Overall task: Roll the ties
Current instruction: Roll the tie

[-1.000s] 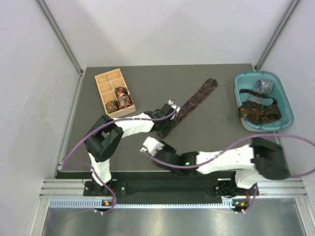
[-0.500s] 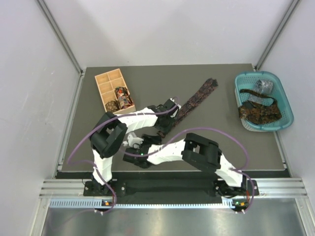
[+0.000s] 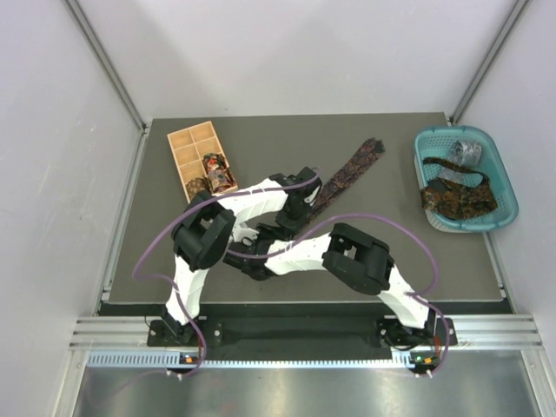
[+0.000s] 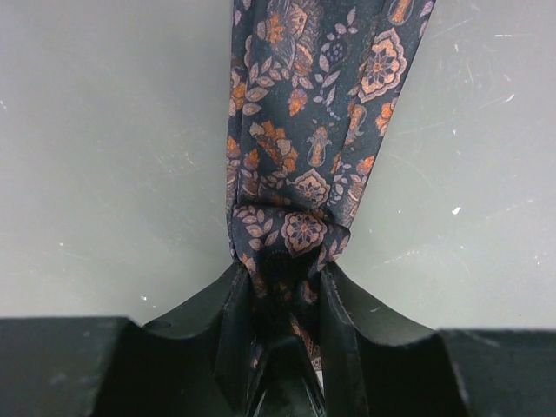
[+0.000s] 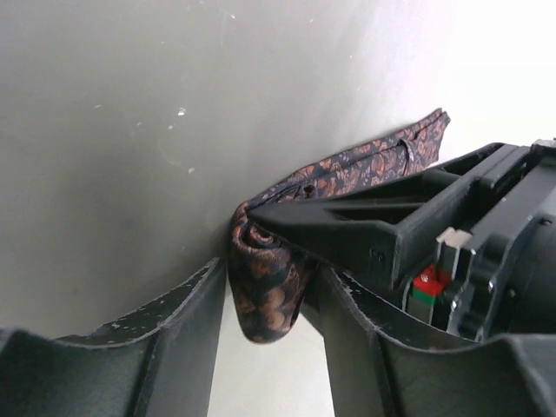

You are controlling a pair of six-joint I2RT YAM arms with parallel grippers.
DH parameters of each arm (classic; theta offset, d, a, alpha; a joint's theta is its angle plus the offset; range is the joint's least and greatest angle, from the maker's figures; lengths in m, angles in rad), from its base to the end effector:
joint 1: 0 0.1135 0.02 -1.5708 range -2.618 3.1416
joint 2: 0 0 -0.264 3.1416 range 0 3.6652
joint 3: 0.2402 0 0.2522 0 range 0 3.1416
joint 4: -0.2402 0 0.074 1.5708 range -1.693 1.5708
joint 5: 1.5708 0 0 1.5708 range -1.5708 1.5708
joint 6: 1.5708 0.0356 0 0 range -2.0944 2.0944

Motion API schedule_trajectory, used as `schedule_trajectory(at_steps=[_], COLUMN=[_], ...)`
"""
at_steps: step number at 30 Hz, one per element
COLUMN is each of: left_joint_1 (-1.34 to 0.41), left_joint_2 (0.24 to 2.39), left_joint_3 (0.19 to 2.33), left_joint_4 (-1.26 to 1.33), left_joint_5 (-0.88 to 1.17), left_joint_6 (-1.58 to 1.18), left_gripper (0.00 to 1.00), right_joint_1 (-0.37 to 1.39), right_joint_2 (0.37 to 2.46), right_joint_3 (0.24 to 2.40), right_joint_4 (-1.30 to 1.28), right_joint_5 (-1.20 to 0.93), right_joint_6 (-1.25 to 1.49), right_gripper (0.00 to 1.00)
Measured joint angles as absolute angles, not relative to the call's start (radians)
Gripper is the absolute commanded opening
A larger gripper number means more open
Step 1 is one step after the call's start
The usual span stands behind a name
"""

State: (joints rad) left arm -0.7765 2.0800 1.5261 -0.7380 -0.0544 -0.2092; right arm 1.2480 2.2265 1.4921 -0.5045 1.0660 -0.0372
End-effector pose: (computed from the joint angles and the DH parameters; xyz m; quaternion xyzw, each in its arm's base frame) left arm 0.3001 -0.2921 0.1609 0.2734 0.9514 -0.0420 0.1352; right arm 0.1668 0.4005 0.1169 -0.4419 0.7303 -0.3311 0.4022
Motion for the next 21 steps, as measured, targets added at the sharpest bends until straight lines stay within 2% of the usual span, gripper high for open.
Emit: schedule_trajectory(at_steps=[2,3,5,9,11,16,21], left_joint_1=[-0.775,-0.773,-0.773,-0.773,-0.773,-0.773,-0.781], left_joint_2=[2.091,2.096,2.099,2.099,2.099,2.094,2.092], left_joint_3=[1.544,1.552,1.56,1.562,1.562,1.561,1.568], left_joint_4=[-0.758,-0.767,-0.776,-0.777,-0.777,-0.776,-0.779], left_joint_5=[-0.049,-0.046,-0.044,-0.044,-0.044,-0.041,-0.028], left_joint_6=[-0.206,-0.205,-0.203,-0.202,-0.202,-0.198,-0.198], left_gripper=[0.2,0.2,0.21,0.24,0.29,0.5,0.59], right_joint_1=[1.239,1.236,1.226,1.223,1.223,1.223,1.223], right_joint_2=[2.226,2.228,2.236,2.239,2.239,2.241,2.26], right_joint_3=[1.492,1.492,1.492,1.492,1.494,1.516,1.561], right_joint_4=[-0.501,-0.501,-0.498,-0.501,-0.506,-0.542,-0.609], right_joint_5=[1.057,1.051,1.042,1.043,1.044,1.029,1.016], right_joint_6=[-0.048,-0.052,-0.052,-0.044,-0.033,-0.011,0.02], right_gripper=[0.41,0.33,0.26,0.0,0.0,0.0,0.0])
